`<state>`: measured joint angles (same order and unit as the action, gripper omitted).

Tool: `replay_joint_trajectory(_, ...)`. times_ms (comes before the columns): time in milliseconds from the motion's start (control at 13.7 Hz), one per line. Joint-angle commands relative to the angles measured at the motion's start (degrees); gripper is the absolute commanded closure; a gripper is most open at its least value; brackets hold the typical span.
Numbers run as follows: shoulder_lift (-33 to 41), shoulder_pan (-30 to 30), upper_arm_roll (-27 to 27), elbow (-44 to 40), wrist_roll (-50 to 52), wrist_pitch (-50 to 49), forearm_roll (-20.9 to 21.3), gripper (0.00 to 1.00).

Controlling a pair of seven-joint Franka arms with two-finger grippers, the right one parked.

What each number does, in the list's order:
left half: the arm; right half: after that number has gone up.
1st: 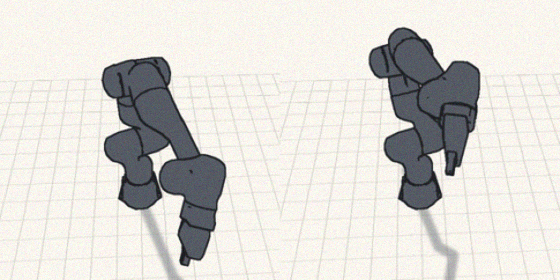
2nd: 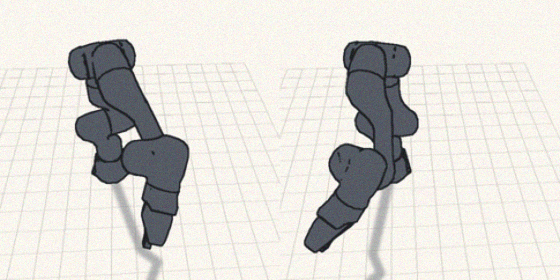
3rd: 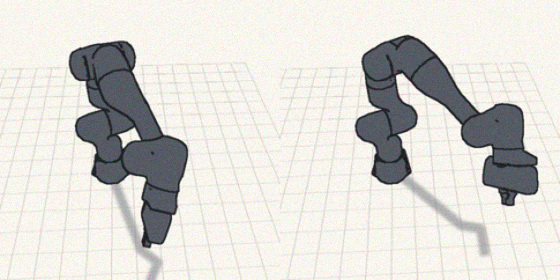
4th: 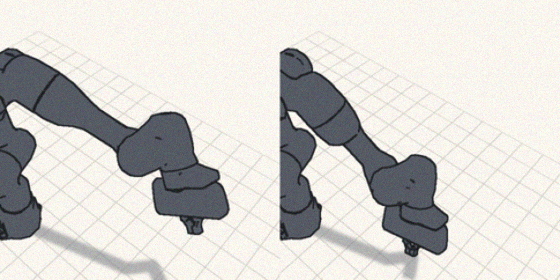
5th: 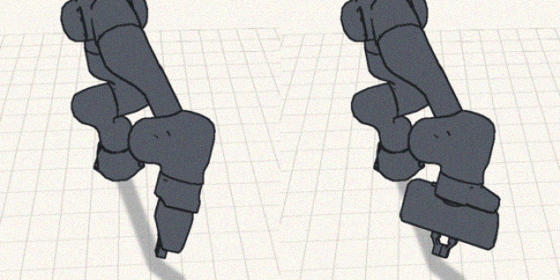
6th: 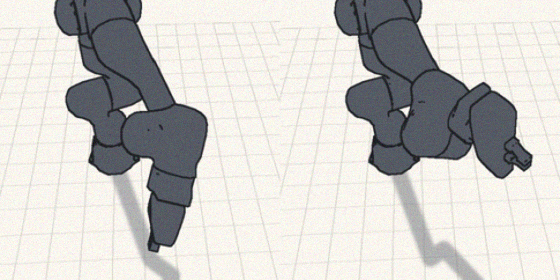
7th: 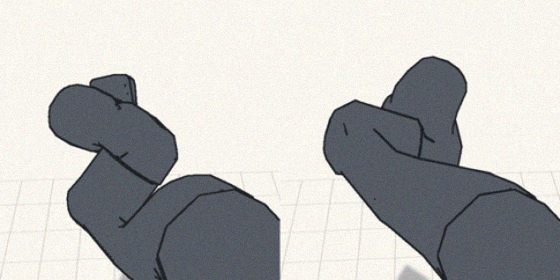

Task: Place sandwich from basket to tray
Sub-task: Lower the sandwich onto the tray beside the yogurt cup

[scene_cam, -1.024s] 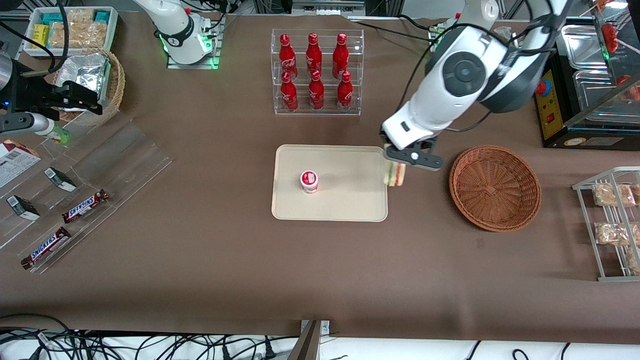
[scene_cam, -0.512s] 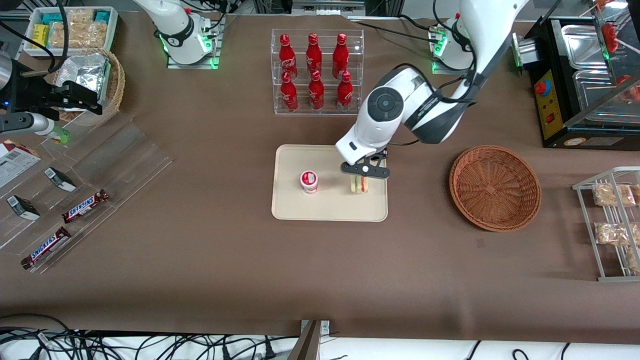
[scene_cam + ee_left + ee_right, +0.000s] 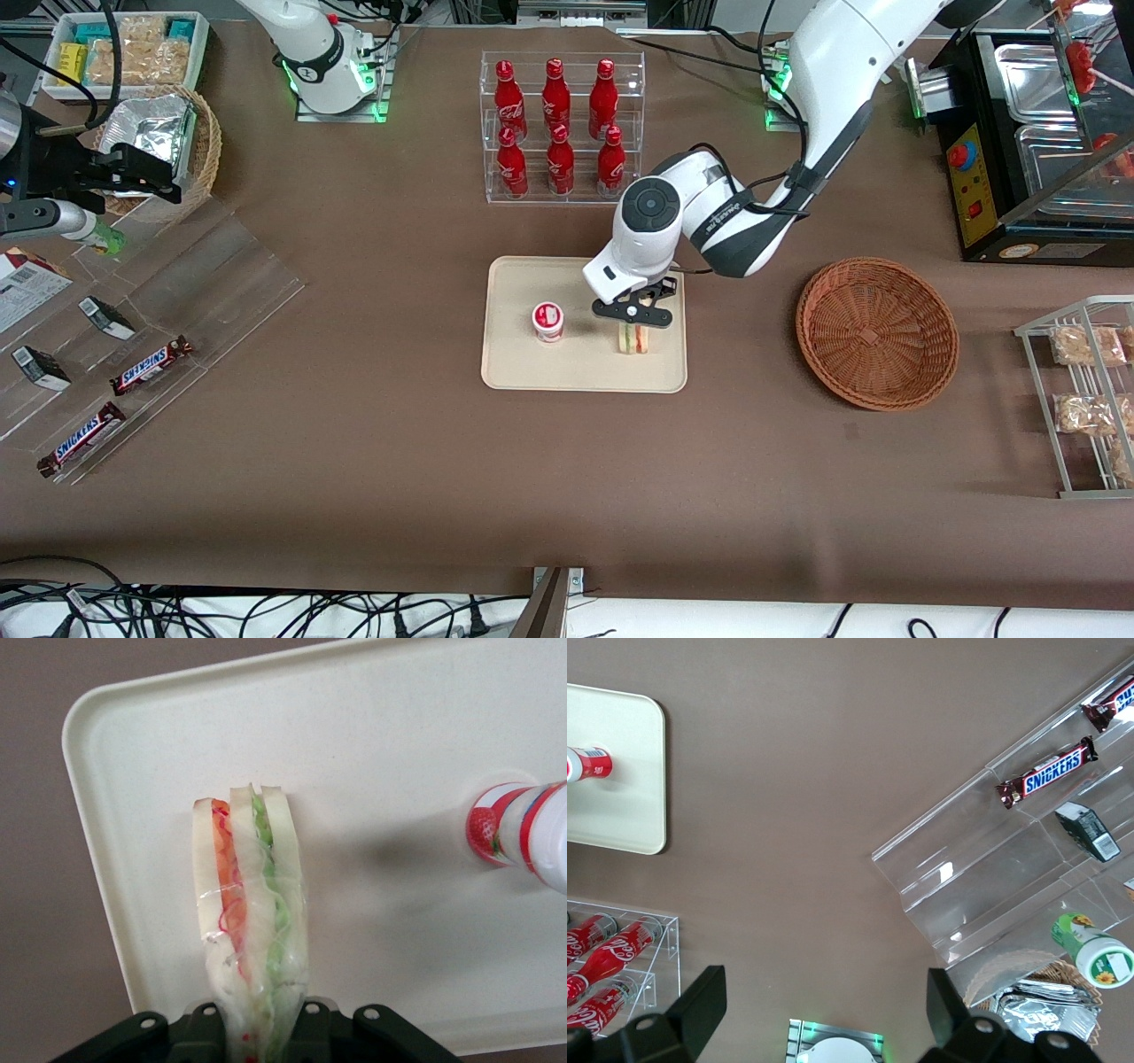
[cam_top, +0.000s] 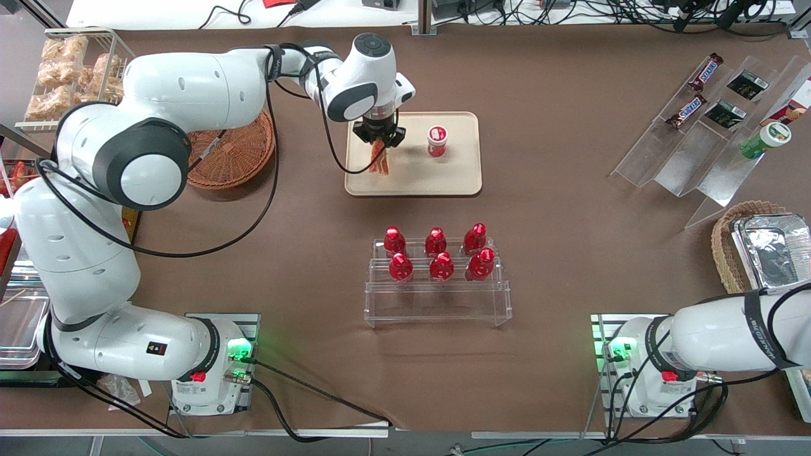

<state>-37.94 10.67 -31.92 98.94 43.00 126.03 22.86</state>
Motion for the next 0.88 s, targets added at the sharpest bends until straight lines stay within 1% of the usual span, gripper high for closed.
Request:
replay_joint_trajectory(0, -2.0, 1.4, 0.4, -1.4, 1.4, 0.5, 3.5, 1.0)
replay_joint_trajectory(293, -2.7, 1.4, 0.3, -1.4, 1.2, 0.5, 3.9, 0.99)
replay_joint_trajectory(439, -2.5, 1.2, 0.3, -1.5, 1.2, 0.5, 3.9, 0.9)
replay_joint_trajectory(512, -2.3, 0.9, 0.3, -1.5, 1.2, 0.4, 3.9, 0.83)
replay_joint_trajectory(585, -1.9, 0.8, 0.2, -1.5, 1.3, 0.3, 3.9, 0.68)
replay_joint_trajectory(659, -1.3, 0.6, 0.1, -1.5, 1.7, 0.1, 3.9, 0.45)
replay_joint_trajectory(732, -0.9, 0.6, 0.0, -1.5, 3.7, 0.1, 3.9, 0.2)
replay_joint_trajectory(805, -0.6, 0.6, 0.0, -1.6, 5.5, 0.0, 3.9, 0.0)
